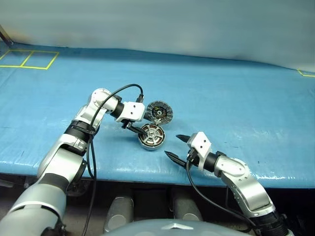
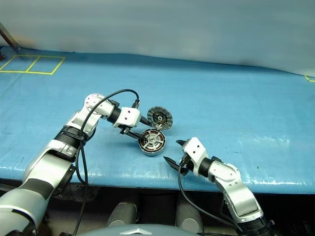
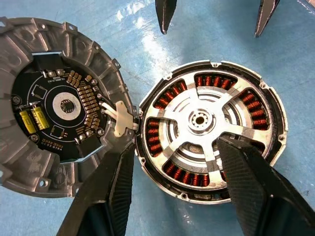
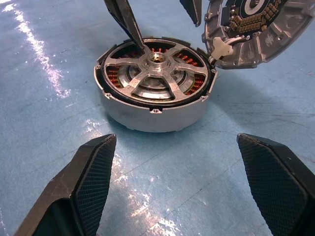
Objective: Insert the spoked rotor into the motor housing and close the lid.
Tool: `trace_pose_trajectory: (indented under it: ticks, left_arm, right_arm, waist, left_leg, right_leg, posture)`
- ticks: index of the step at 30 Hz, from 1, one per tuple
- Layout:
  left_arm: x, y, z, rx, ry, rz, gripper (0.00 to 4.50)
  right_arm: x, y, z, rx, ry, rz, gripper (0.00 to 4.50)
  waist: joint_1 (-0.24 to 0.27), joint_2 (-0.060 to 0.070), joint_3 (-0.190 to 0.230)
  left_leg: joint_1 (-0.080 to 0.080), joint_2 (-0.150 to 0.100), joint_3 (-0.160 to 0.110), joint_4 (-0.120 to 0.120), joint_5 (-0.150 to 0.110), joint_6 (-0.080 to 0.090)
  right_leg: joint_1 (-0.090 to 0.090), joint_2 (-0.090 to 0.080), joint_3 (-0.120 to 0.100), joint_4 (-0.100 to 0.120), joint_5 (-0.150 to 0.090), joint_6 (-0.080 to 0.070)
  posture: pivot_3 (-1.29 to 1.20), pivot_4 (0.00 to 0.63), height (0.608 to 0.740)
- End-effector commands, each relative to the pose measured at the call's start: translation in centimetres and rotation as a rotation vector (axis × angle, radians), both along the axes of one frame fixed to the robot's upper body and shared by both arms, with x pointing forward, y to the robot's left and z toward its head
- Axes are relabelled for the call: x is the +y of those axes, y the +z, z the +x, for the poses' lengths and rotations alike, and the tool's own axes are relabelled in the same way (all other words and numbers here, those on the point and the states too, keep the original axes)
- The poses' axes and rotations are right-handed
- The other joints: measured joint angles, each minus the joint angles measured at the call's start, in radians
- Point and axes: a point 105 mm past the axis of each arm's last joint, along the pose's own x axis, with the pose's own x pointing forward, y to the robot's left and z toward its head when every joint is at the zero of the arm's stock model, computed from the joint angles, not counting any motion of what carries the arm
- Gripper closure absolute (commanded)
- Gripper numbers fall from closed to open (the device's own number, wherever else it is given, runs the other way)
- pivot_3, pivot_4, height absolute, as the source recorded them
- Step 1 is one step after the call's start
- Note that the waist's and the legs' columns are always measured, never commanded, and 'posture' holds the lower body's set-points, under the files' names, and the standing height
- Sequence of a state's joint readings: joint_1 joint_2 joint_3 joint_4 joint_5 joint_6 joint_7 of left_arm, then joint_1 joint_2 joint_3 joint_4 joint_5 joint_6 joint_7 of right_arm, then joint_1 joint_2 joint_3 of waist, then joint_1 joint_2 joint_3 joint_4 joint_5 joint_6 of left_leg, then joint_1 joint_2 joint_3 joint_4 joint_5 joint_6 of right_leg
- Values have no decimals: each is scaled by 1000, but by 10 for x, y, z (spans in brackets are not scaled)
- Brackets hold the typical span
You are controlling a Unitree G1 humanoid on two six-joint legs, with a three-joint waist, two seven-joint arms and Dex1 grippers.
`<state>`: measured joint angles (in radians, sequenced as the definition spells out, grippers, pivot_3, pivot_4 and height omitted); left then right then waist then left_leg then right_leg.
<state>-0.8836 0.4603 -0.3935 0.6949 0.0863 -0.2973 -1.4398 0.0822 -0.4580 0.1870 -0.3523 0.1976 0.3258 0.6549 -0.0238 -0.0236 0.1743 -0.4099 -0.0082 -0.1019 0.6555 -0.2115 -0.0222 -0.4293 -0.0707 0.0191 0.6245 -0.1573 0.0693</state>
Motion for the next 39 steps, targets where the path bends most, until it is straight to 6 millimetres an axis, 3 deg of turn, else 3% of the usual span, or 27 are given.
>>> trace_pose_trajectory:
  ticks: [1, 9, 17, 20, 27, 39]
  left_arm:
    - [-6, 20, 2, -43, -12, -62, 1715]
    - [-2, 36, -11, 32, 34, -202, 1715]
    - [-4, 16, -19, 73, 55, -154, 1715]
    - [-7, 13, -14, 65, 85, -157, 2293]
    - [-12, 7, -15, 87, 77, -134, 4485]
    - [-1, -29, -31, 179, 52, 26, 4485]
  right_arm:
    - [3, 10, 1, -50, 11, 14, 341]
    - [-1, 12, 6, -58, -8, 5, 341]
    - [2, 13, 12, -59, 16, -4, 341]
    - [2, 11, 11, -59, 15, -12, 341]
    - [1, 10, 10, -62, -5, -17, 341]
    - [1, 9, 12, -75, -24, -21, 341]
  waist:
    - [0, 0, 0]
    - [-4, 1, 0]
    - [1, 1, 0]
    - [2, 1, 0]
    - [0, 1, 0]
    - [0, 1, 0]
  left_leg:
    - [0, 0, 0, 0, 0, 0]
    - [0, 0, 0, -1, 0, 0]
    - [0, 0, 0, -2, 0, 0]
    - [0, 0, 0, -2, 0, 0]
    - [0, 0, 0, -2, 0, 0]
    - [1, 0, 0, -2, 0, 0]
  right_leg:
    - [0, 0, 0, 0, 0, 0]
    - [0, 0, 0, 0, 0, 0]
    - [0, 0, 0, 0, 0, -1]
    - [0, 0, 0, -1, 0, -1]
    - [-1, 0, 0, -1, 0, -1]
    - [0, 0, 0, -1, -1, -1]
  posture:
    - [0, 150, 740]
    - [0, 150, 740]
    - [0, 150, 740]
    - [0, 150, 740]
    - [0, 150, 740]
    - [0, 150, 740]
